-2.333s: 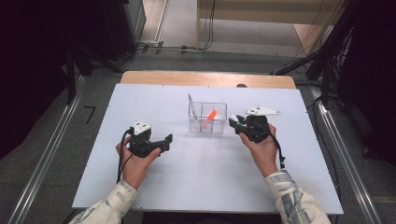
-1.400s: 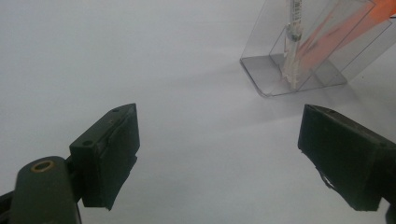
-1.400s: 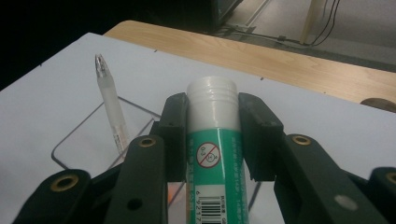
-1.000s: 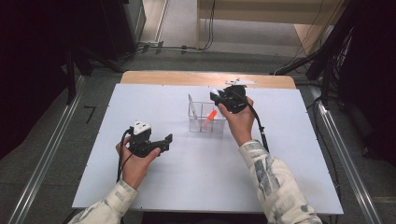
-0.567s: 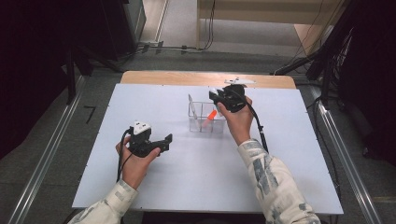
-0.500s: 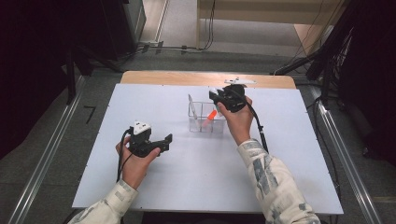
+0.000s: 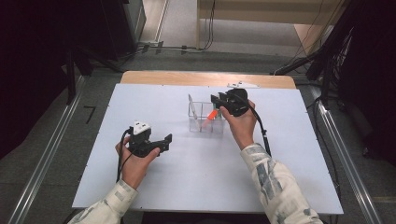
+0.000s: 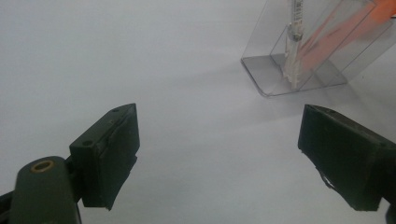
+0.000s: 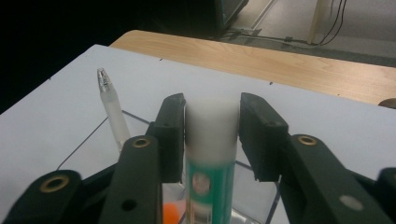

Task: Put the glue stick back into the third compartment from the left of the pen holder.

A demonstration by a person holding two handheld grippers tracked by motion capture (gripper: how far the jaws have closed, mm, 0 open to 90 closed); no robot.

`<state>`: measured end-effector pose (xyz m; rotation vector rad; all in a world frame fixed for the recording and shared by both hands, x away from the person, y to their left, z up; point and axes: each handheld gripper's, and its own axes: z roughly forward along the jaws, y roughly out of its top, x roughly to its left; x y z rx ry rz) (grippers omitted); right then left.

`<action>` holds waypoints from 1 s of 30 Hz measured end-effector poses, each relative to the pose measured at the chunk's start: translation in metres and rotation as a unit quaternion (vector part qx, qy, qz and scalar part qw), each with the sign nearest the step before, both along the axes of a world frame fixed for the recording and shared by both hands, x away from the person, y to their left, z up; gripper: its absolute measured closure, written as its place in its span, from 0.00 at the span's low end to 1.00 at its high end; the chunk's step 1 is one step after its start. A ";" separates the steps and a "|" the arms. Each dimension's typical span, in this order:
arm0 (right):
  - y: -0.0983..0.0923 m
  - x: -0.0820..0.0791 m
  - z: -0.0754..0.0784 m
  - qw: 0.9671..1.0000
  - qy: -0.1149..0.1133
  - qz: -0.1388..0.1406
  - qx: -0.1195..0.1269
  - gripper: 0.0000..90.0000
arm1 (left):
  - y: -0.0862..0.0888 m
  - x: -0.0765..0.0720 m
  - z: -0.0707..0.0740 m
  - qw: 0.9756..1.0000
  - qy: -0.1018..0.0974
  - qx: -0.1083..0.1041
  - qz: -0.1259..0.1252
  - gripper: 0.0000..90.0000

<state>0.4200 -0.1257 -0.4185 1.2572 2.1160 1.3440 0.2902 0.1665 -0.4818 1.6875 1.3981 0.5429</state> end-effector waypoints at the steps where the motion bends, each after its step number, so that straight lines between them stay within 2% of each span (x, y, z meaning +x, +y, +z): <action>1: -0.001 -0.001 0.000 1.000 0.002 0.001 0.002 0.64 | 0.000 0.000 0.000 1.000 0.000 0.000 0.000 0.15; 15: -0.021 -0.005 -0.006 1.000 0.003 -0.017 0.014 0.51 | 0.002 0.000 0.000 1.000 -0.001 0.000 0.003 0.14; 20: -0.039 -0.013 -0.010 0.999 0.000 -0.026 0.021 0.47 | 0.002 0.000 0.000 1.000 0.000 0.002 0.004 0.14; 30: -0.072 -0.032 -0.031 0.999 0.011 -0.047 0.004 0.37 | 0.002 0.000 -0.001 1.000 0.000 0.005 0.006 0.14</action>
